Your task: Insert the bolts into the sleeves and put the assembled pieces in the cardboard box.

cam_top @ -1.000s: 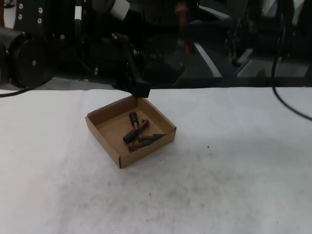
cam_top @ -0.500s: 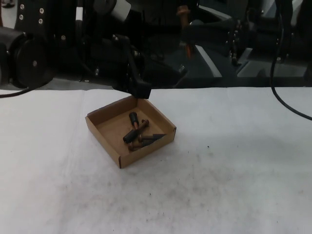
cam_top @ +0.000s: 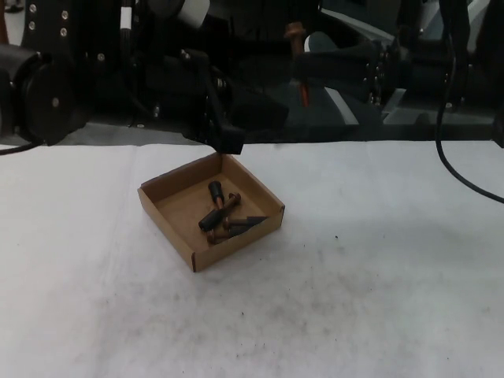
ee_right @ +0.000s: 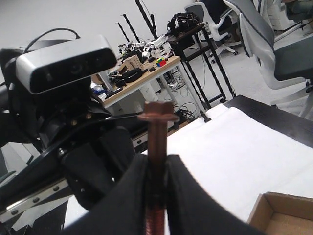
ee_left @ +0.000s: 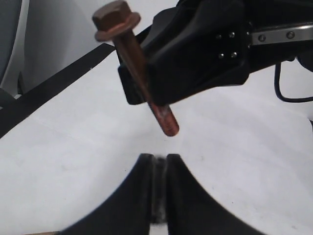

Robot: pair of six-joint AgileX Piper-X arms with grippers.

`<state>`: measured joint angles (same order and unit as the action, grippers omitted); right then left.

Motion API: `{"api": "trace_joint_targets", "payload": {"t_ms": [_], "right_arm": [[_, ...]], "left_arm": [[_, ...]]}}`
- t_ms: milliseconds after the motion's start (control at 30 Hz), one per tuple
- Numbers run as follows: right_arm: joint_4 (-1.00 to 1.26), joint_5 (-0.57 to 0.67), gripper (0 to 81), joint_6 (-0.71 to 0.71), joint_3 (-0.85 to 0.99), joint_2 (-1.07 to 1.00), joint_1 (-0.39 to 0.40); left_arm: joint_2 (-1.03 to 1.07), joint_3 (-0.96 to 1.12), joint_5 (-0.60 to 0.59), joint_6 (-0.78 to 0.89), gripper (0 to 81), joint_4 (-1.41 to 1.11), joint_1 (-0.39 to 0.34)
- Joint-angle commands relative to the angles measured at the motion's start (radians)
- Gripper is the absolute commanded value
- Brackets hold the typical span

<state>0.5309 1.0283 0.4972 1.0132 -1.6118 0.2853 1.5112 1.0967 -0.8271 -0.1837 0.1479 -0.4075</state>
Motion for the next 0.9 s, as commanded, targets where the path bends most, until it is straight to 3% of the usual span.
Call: {"api": "trace_joint_targets", "payload": {"t_ms": [0, 233, 400, 567, 667, 767, 867], "right_arm": [[0.006, 0.002, 0.2, -0.001, 0.002, 0.005, 0.011], [-0.001, -0.019, 0.2, 0.009, 0.002, 0.005, 0.027], [-0.184, -0.08, 0.2, -0.042, 0.002, 0.005, 0.005], [-0.524, -0.292, 0.2, -0.196, 0.002, 0.005, 0.003], [-0.673, -0.34, 0.2, -0.272, 0.002, 0.005, 0.003], [-0.741, -0.356, 0.2, -0.299, 0.002, 0.005, 0.003], [-0.785, -0.449, 0.2, -0.296, 0.002, 0.005, 0.0]], "left_arm": [[-0.012, 0.0, -0.008, 0.008, 0.8, -0.016, 0.002], [-0.012, 0.0, 0.002, 0.059, 0.8, 0.124, -0.009], [-0.012, 0.0, 0.164, -0.027, 0.8, 0.323, -0.037], [-0.006, 0.0, 0.348, -0.253, 0.1, 0.474, -0.085], [0.025, 0.0, 0.398, -0.262, 9.8, 0.506, -0.108], [0.074, 0.0, 0.414, -0.241, 26.7, 0.474, -0.125], [0.129, 0.003, 0.422, -0.166, 42.2, 0.43, -0.136]]}}
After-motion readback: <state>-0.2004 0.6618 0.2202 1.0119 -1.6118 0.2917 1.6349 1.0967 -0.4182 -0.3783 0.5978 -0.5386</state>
